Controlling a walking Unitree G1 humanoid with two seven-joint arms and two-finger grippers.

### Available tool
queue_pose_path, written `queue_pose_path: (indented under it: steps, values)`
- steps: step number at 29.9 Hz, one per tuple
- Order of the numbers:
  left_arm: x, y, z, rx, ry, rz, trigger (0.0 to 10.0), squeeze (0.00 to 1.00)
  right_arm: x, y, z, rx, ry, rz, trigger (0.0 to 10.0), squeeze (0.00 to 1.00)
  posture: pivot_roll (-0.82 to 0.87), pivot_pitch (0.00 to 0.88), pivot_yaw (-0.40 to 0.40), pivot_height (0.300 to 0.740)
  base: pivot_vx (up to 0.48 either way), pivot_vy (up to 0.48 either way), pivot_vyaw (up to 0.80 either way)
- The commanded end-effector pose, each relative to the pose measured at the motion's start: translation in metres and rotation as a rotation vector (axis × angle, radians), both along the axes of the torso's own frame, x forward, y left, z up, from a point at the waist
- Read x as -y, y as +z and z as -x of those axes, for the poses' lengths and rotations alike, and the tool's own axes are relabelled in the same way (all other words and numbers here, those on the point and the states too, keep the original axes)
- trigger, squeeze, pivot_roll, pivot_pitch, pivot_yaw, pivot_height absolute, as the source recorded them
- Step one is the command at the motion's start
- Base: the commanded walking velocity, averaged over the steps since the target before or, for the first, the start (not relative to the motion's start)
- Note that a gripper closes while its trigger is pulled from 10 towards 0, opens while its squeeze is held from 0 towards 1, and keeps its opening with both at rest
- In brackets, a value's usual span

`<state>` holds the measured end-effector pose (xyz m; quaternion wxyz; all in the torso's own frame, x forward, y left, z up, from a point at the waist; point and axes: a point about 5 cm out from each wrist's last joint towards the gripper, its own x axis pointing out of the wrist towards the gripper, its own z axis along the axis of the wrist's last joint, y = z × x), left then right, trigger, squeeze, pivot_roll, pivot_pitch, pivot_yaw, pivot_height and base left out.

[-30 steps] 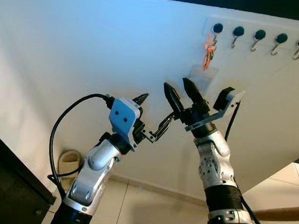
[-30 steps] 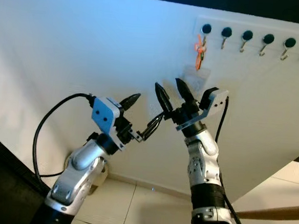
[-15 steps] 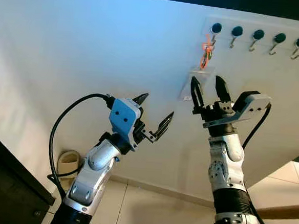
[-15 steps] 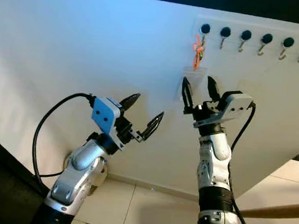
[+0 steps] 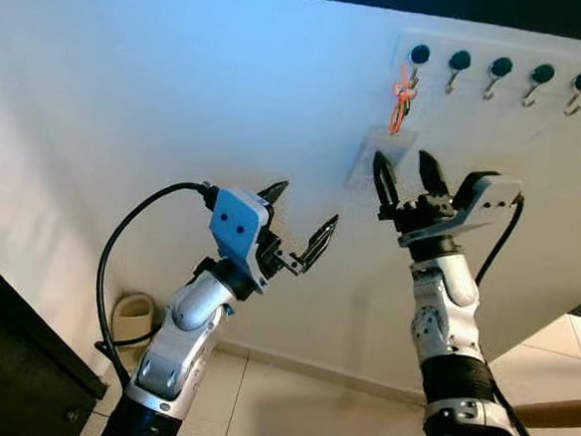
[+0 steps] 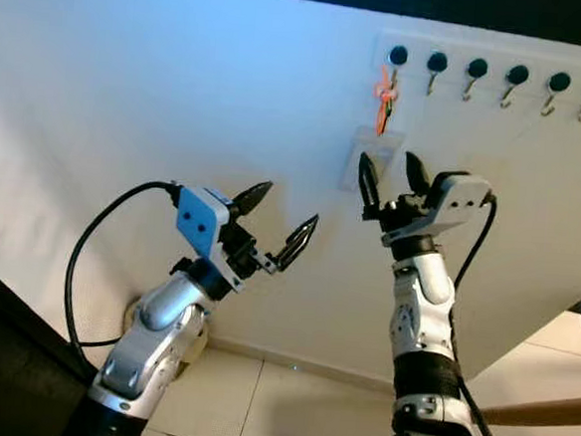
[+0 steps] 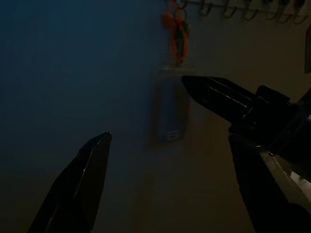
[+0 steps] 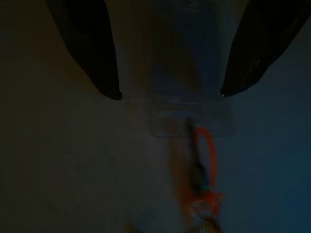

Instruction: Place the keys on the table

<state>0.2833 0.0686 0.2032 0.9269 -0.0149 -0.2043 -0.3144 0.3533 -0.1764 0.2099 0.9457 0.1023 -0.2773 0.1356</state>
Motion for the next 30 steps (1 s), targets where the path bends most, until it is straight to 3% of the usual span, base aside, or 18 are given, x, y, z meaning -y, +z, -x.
queue_pose_path:
  steps: [1,10,12,30]
  values:
    - [0.004,-0.005,-0.001,-0.030,-0.011,0.007,10.0,0.00,0.005,-0.002,-0.001,-0.003,-0.005,-0.007,10.0,0.00,0.04,0.137,-0.023,0.740,0.000,0.000,0.00]
    - [0.005,-0.006,0.000,-0.035,-0.014,0.002,10.0,0.00,0.006,0.004,-0.003,0.023,0.038,-0.014,10.0,0.00,0.05,0.137,-0.021,0.740,0.000,0.000,0.00]
    - [0.005,-0.006,0.000,-0.037,-0.018,0.002,10.0,0.00,0.003,0.001,-0.005,0.003,0.105,-0.042,10.0,0.00,0.05,0.138,-0.020,0.740,0.000,0.000,0.00]
    - [0.005,-0.005,-0.001,-0.029,-0.018,-0.006,10.0,0.00,-0.010,-0.010,-0.005,-0.051,0.298,-0.073,10.0,0.00,0.05,0.126,-0.020,0.740,0.000,0.000,0.00]
